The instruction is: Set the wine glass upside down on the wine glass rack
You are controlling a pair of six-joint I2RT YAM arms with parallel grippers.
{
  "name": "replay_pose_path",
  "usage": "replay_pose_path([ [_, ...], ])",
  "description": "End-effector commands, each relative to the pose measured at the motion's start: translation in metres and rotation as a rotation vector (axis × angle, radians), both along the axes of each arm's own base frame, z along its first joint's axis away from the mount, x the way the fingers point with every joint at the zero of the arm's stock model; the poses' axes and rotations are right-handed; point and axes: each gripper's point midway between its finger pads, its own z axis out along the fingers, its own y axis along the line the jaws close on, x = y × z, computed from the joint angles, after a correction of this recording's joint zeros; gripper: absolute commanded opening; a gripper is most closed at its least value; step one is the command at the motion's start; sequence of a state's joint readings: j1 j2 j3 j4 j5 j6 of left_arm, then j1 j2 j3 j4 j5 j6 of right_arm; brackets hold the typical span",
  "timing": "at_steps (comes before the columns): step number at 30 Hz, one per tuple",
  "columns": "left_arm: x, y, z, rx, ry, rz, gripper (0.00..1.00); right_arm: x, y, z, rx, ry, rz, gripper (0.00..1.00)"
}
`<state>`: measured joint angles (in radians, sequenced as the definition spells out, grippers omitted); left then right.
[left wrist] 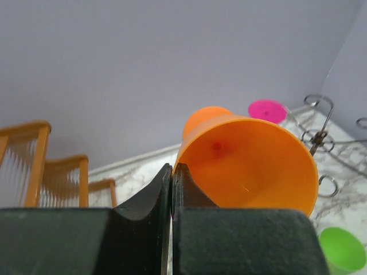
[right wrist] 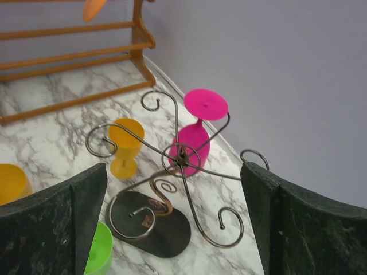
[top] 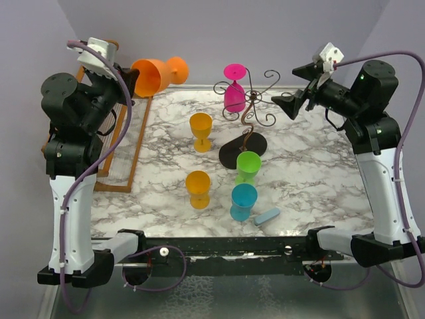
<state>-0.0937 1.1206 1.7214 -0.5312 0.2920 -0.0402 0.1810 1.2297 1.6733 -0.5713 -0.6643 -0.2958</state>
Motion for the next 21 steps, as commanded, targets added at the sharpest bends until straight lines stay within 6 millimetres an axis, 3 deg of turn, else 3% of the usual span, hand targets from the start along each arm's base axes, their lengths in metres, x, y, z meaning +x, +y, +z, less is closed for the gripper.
replay_pose_path([
  [1, -0.007, -0.021, 0.05, -0.152, -0.095, -0.114, 0.0, -0.014, 0.021, 0.032, 0.121, 0.015, 0.142, 0.98],
  [7, 0.001, -0.057, 0.063, -0.303, -0.068, -0.331, 0.0, -0.008, 0.036, 0.05, 0.243, 0.071, 0.222, 0.92],
  [21, 0.032, -0.089, 0.037, -0.487, 0.055, -0.527, 0.0, 0.011, 0.078, 0.033, 0.367, 0.28, 0.32, 0.77],
])
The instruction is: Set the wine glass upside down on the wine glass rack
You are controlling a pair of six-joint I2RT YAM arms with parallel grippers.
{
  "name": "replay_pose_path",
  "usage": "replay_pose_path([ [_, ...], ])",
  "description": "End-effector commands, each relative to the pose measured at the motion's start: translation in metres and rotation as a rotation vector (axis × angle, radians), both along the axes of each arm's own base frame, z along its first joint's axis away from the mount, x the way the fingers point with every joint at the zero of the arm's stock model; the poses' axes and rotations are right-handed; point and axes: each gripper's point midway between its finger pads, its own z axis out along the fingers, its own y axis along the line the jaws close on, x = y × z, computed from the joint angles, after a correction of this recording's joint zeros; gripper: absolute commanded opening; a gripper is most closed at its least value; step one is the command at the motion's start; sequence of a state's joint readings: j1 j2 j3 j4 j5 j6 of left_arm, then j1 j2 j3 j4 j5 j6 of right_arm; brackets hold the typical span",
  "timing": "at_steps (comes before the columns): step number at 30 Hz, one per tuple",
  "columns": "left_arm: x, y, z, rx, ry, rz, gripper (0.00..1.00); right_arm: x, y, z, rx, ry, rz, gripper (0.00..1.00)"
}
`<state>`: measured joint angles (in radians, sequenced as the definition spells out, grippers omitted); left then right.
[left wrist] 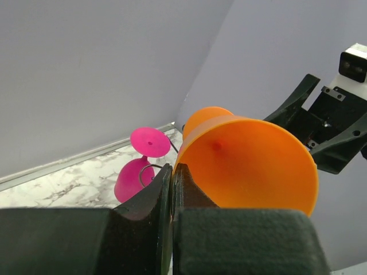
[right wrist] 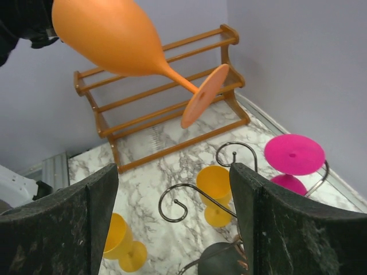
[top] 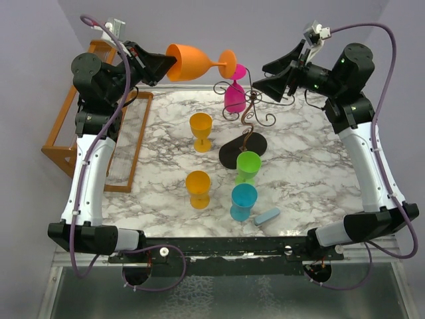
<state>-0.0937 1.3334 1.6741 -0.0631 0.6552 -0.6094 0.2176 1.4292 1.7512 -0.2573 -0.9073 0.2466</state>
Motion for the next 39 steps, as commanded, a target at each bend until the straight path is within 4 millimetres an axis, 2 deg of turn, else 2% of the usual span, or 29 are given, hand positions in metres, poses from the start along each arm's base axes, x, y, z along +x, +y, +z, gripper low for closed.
replay_pose_path([
  [1, -0.014, -0.012, 0.019, -0.062, -0.053, -0.097, 0.0, -0.001, 0.018, 0.008, 0.039, 0.022, 0.035, 0.77],
  [8, -0.008, -0.023, 0.008, -0.062, -0.031, -0.126, 0.0, 0.005, 0.039, -0.001, 0.032, 0.065, 0.043, 0.75],
  [12, -0.007, -0.028, 0.004, -0.059, -0.027, -0.137, 0.0, 0.014, 0.043, -0.002, 0.03, 0.084, 0.004, 0.71],
  [19, -0.007, -0.037, -0.006, -0.038, -0.023, -0.153, 0.0, 0.025, 0.05, -0.011, 0.029, 0.133, -0.045, 0.53],
  [29, -0.006, -0.042, -0.011, -0.015, -0.03, -0.136, 0.0, 0.042, 0.045, -0.023, 0.032, 0.192, -0.16, 0.07],
  [31, -0.005, -0.042, -0.013, -0.011, -0.028, -0.133, 0.03, 0.047, 0.041, -0.023, 0.034, 0.196, -0.194, 0.01],
  [33, -0.007, -0.044, -0.015, -0.009, -0.027, -0.139, 0.08, 0.05, 0.038, -0.023, 0.034, 0.195, -0.218, 0.01],
  [39, -0.013, -0.047, -0.02, 0.002, -0.029, -0.16, 0.32, 0.061, 0.024, -0.021, 0.012, 0.151, -0.322, 0.01],
])
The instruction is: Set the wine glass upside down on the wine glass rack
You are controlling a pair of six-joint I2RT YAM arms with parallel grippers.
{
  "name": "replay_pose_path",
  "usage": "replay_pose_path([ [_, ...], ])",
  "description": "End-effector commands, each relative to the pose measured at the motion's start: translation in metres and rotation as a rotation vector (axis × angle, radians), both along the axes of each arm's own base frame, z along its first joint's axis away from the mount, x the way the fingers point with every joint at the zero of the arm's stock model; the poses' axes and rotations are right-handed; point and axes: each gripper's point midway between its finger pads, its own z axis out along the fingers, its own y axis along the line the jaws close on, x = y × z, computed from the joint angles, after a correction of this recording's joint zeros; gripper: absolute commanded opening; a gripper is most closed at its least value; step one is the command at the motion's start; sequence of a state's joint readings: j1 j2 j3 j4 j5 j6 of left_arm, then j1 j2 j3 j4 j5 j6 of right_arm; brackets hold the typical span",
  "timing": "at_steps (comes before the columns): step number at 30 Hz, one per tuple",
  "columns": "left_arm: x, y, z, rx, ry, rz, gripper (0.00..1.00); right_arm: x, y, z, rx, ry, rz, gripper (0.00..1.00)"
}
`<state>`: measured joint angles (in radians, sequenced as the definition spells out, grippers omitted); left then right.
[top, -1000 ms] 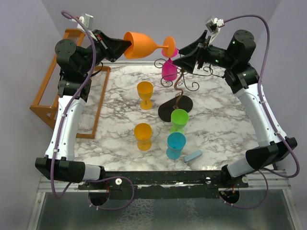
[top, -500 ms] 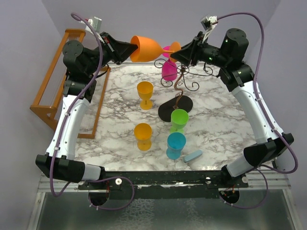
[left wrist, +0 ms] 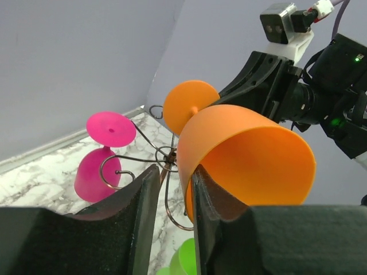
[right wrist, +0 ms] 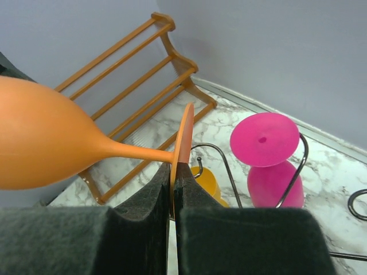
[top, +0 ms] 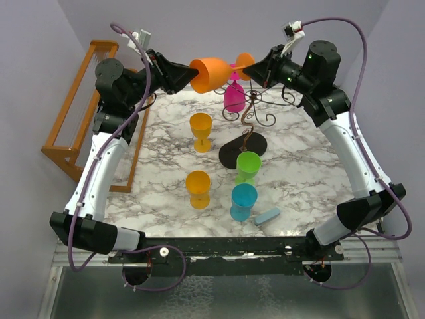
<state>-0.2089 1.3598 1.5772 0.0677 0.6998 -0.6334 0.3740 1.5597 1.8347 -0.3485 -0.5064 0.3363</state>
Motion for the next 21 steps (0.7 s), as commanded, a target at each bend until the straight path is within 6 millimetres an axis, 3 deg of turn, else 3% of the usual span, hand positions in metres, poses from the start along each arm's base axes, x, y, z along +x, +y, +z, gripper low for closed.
replay_pose_path([
  [1, -0.008, 0.003, 0.003, 0.01, -0.039, 0.004, 0.37, 0.008, -0.014, 0.012, -0.043, -0.07, -0.098, 0.01],
  [5, -0.013, 0.006, -0.001, 0.043, -0.049, 0.019, 0.53, 0.016, -0.029, 0.015, -0.095, -0.132, -0.187, 0.01],
  [10, -0.014, 0.016, -0.01, 0.12, -0.062, 0.086, 0.65, 0.026, -0.054, 0.026, -0.181, -0.242, -0.32, 0.01],
  [21, -0.013, 0.039, -0.031, 0.289, -0.109, 0.21, 0.75, 0.048, -0.122, 0.074, -0.396, -0.506, -0.68, 0.01],
])
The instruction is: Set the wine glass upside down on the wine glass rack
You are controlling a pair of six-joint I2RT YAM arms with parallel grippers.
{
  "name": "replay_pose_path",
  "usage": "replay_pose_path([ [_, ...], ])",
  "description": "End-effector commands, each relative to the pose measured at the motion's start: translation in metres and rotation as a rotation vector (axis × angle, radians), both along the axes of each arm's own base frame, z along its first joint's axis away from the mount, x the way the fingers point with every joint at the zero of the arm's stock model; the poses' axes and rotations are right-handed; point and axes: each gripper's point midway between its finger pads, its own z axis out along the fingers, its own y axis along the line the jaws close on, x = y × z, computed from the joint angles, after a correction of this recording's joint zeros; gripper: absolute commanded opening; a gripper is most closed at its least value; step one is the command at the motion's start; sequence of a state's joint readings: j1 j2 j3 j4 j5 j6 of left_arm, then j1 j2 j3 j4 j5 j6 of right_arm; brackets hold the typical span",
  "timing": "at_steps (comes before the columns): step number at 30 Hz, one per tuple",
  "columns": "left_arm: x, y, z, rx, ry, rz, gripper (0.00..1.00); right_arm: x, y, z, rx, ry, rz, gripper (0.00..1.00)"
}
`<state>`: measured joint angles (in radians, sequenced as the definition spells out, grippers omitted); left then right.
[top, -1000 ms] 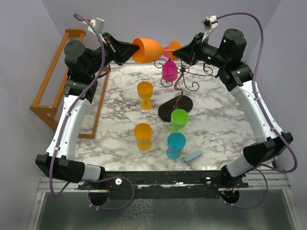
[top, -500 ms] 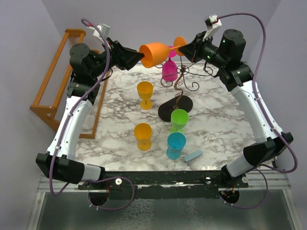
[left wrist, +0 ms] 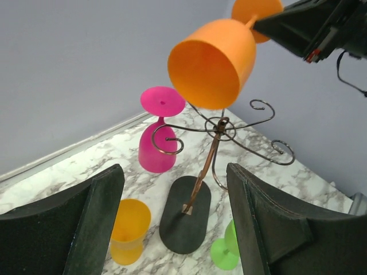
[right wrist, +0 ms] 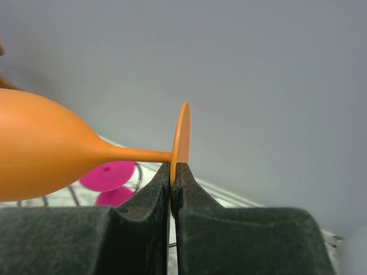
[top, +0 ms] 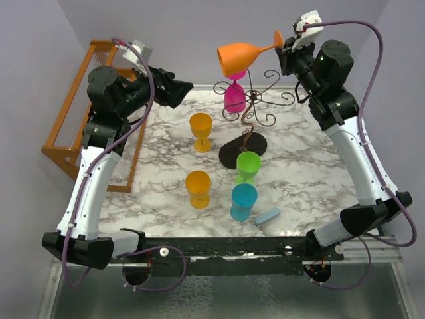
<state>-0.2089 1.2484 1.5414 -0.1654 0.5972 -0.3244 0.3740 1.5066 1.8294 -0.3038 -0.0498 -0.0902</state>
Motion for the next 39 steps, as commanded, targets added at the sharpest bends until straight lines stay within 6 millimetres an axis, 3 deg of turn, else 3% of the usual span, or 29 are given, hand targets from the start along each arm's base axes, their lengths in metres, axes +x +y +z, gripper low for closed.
replay_pose_path([
  [1, -0.001, 0.014, -0.006, 0.083, -0.038, 0.068, 0.75, 0.006, -0.044, 0.047, -0.124, -0.191, -0.237, 0.01],
  [13, -0.002, 0.018, -0.006, 0.105, -0.054, 0.085, 0.75, 0.03, -0.097, 0.077, -0.386, -0.343, -0.595, 0.01],
  [19, -0.003, 0.018, -0.004, 0.108, -0.061, 0.088, 0.75, 0.045, -0.108, 0.076, -0.514, -0.401, -0.73, 0.01],
  [30, -0.007, 0.02, -0.007, 0.118, -0.068, 0.087, 0.75, 0.091, -0.088, 0.031, -0.775, -0.43, -0.728, 0.01],
  [39, -0.007, 0.019, -0.007, 0.125, -0.071, 0.082, 0.75, 0.094, -0.063, 0.0, -0.915, -0.494, -0.566, 0.01],
])
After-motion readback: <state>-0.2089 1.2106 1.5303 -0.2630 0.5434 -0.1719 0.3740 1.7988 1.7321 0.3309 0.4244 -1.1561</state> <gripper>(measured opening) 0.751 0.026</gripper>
